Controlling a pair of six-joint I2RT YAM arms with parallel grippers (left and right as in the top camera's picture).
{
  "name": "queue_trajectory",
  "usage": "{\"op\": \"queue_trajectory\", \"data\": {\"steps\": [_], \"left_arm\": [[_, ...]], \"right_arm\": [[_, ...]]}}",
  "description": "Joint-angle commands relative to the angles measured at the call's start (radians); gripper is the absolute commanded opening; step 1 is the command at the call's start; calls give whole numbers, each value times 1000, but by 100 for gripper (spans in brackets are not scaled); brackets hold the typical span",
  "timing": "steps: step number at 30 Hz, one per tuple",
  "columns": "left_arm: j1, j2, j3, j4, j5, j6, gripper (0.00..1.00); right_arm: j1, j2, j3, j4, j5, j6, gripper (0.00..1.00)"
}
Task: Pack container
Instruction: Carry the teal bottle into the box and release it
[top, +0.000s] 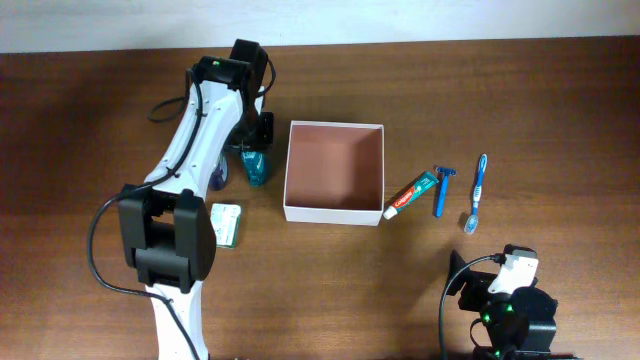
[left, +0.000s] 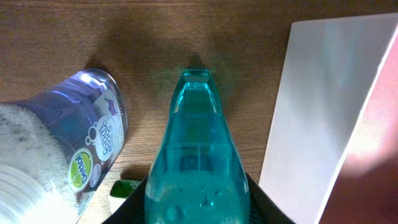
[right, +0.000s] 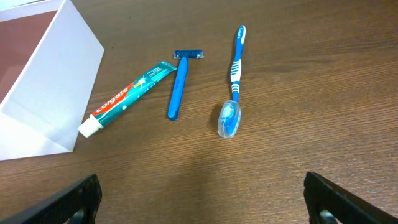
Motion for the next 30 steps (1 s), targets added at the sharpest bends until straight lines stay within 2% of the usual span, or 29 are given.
{"op": "queue_trajectory", "data": {"steps": [1, 5, 11, 14, 18, 22, 30], "left_arm": [[0, 0, 31, -35, 11, -4, 24], [0, -6, 163, -130, 11, -3, 22], [-26, -8, 545, -333, 11, 26, 21], [-69, -9, 679, -374, 16, 26, 21], [-157, -12, 705, -370, 19, -32, 21], [-262, 21, 680, -330, 18, -34, 21], [-375, 144, 657, -290, -49, -74, 22]], "right_arm": [[-6, -7, 1, 2, -5, 0, 99], [-6, -6, 1, 2, -5, 0, 99], [-6, -7, 1, 2, -5, 0, 99], [-6, -7, 1, 2, -5, 0, 99], [-6, -7, 1, 2, -5, 0, 99], [-6, -7, 1, 2, -5, 0, 99], [-6, -7, 1, 2, -5, 0, 99]]}}
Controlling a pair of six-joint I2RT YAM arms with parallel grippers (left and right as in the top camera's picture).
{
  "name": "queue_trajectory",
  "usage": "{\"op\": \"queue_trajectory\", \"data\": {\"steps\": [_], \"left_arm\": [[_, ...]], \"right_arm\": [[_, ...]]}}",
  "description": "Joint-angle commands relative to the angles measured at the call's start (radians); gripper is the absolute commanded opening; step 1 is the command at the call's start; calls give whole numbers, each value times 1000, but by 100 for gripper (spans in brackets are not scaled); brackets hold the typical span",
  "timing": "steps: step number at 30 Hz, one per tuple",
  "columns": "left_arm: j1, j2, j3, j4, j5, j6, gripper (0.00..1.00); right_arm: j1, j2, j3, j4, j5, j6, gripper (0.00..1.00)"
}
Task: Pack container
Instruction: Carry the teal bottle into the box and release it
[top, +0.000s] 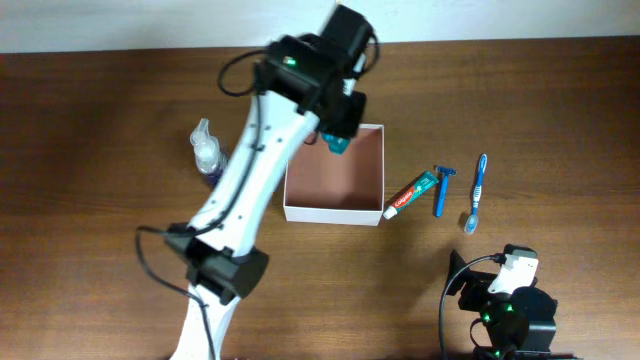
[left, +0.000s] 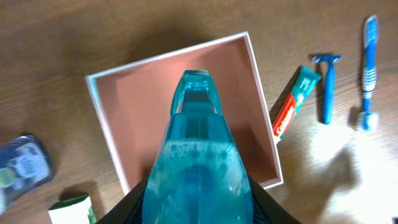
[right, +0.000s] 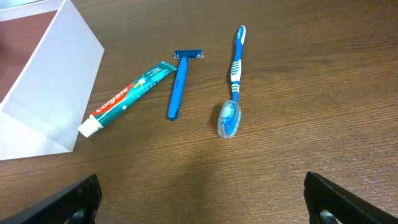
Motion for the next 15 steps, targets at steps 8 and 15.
{"op": "queue_trajectory", "data": {"steps": [8, 15], "left_arm": [[-27, 191, -8, 100, -16, -34, 22], [-27, 251, -8, 141, 62, -32, 24]], "right_arm": [[-6, -7, 1, 2, -5, -1, 99], [-6, -6, 1, 2, -5, -1, 99]]}}
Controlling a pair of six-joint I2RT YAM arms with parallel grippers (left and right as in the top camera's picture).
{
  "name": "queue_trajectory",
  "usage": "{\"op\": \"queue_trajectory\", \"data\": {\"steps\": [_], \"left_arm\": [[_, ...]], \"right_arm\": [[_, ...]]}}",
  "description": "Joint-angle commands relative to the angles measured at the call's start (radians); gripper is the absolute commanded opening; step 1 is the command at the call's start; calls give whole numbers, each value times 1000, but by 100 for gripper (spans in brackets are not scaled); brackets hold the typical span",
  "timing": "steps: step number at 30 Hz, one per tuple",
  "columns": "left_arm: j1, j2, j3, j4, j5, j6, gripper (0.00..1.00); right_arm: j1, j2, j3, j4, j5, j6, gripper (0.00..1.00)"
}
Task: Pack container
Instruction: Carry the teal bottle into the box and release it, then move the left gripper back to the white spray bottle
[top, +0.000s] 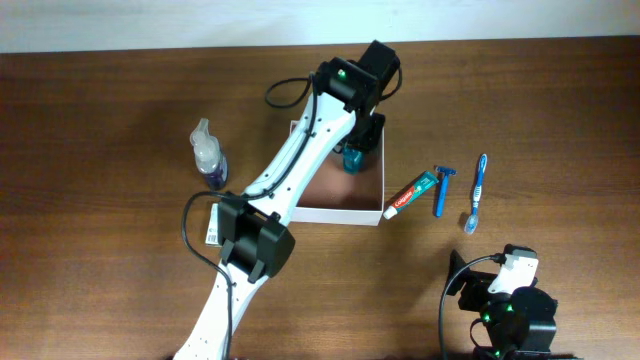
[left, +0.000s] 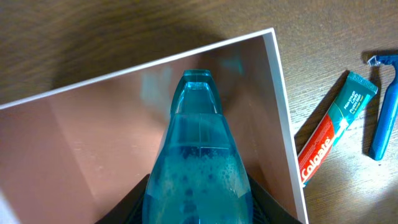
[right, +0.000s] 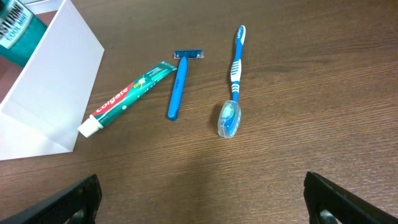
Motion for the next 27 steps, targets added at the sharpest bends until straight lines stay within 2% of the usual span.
{"op": "queue_trajectory", "data": {"steps": [1, 2, 4, 5, 7, 10, 12, 17, 19, 22, 24, 27], "left_arm": [[0, -2, 9, 11, 37, -10, 29], [0, -2, 9, 13, 37, -10, 35], [0, -2, 9, 19, 37, -10, 60], [0, -2, 9, 21, 37, -10, 69], [0, -2, 9, 23, 37, -9, 74], [0, -2, 9, 22, 37, -9, 79], [0, -3, 10, 15, 37, -9, 79], [1, -16, 36, -66, 37, -9, 84], [3, -29, 66, -127, 37, -8, 93], [5, -57, 119, -215, 27, 41, 97], [10, -101, 126, -214, 48, 103, 99], [24, -188, 127, -214, 44, 105, 99]], "right_arm": [[-6, -6, 1, 2, -5, -1, 99], [-6, -6, 1, 2, -5, -1, 99], [-6, -6, 1, 2, -5, -1, 99], [-6, -6, 1, 2, -5, -1, 99], [-6, -6, 1, 2, -5, -1, 99], [-6, -7, 1, 2, -5, -1, 99], [-6, -6, 1, 2, -5, -1, 99], [-6, -6, 1, 2, -5, -1, 99], [-6, -6, 1, 2, -5, -1, 99], [-6, -6, 1, 2, -5, -1, 99], [-6, -6, 1, 2, -5, -1, 99], [-6, -7, 1, 2, -5, -1, 99]]}}
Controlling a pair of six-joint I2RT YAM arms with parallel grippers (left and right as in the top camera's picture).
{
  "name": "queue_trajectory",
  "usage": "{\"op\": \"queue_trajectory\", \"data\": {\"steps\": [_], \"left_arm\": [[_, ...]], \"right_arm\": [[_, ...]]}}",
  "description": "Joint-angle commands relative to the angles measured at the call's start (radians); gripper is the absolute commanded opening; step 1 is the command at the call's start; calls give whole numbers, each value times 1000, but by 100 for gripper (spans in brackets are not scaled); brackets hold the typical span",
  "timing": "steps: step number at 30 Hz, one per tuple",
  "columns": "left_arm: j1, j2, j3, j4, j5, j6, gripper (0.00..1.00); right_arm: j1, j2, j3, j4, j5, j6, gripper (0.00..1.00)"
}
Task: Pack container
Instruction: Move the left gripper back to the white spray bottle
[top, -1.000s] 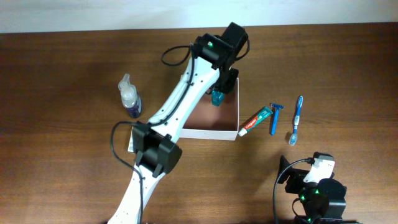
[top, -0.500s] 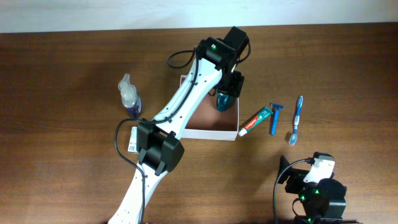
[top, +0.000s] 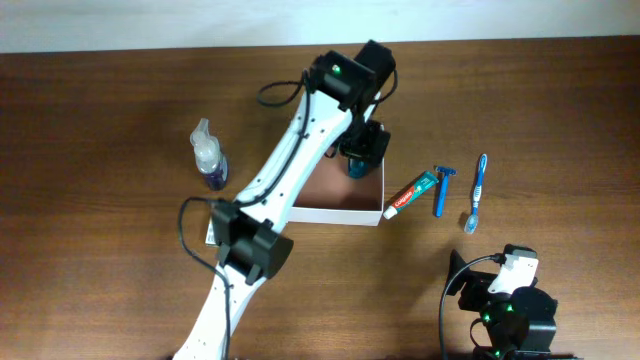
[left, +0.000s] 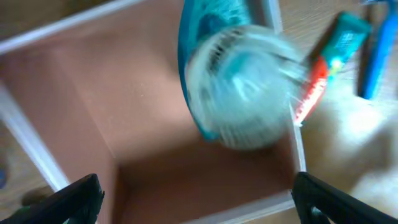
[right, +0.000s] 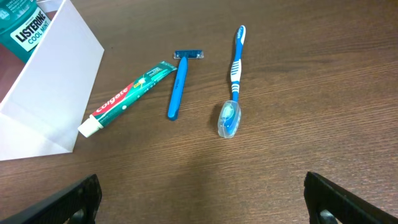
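The white box (top: 335, 214) with a brown floor (left: 143, 112) sits mid-table. My left gripper (left: 199, 202) hangs open over its right half, seen from overhead as the left gripper (top: 362, 145). The teal mouthwash bottle (left: 236, 81) is inside the box by the right wall, blurred and free of the fingers. The same bottle (top: 357, 168) shows from overhead, and its label (right: 25, 28) shows above the box wall (right: 50, 93). My right gripper (right: 202, 205) stands open and empty near the front right edge.
Right of the box lie a toothpaste tube (top: 412, 193), a blue razor (top: 440, 190) and a blue toothbrush (top: 476, 193). A purple spray bottle (top: 208, 158) stands left of the box. The left arm crosses the table from the front to the box.
My left gripper has opened and let go of the mouthwash bottle, which is now in the box by its right wall. The right arm has not moved.
My left gripper was shut on the mouthwash bottle on the table left of the box, beside the spray bottle. Then it held the bottle over the box, then lower inside its right side. Now the bottle is released there.
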Motion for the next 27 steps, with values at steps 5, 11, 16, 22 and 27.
{"op": "queue_trajectory", "data": {"steps": [5, 11, 16, 22, 27], "left_arm": [[93, -318, 38, -4, -60, 101, 99], [373, -419, 10, -4, -119, 101, 99], [548, -418, -126, -4, -5, 158, 99], [597, -418, -355, 56, -16, 205, 99], [596, -418, -583, 211, -22, 205, 99]], "right_arm": [[-6, -7, 1, 2, -5, -1, 99], [-6, -7, 1, 2, -5, -1, 99], [-6, -7, 1, 2, -5, -1, 99], [-6, -7, 1, 2, -5, -1, 99], [-6, -6, 1, 2, -5, -1, 99]]}}
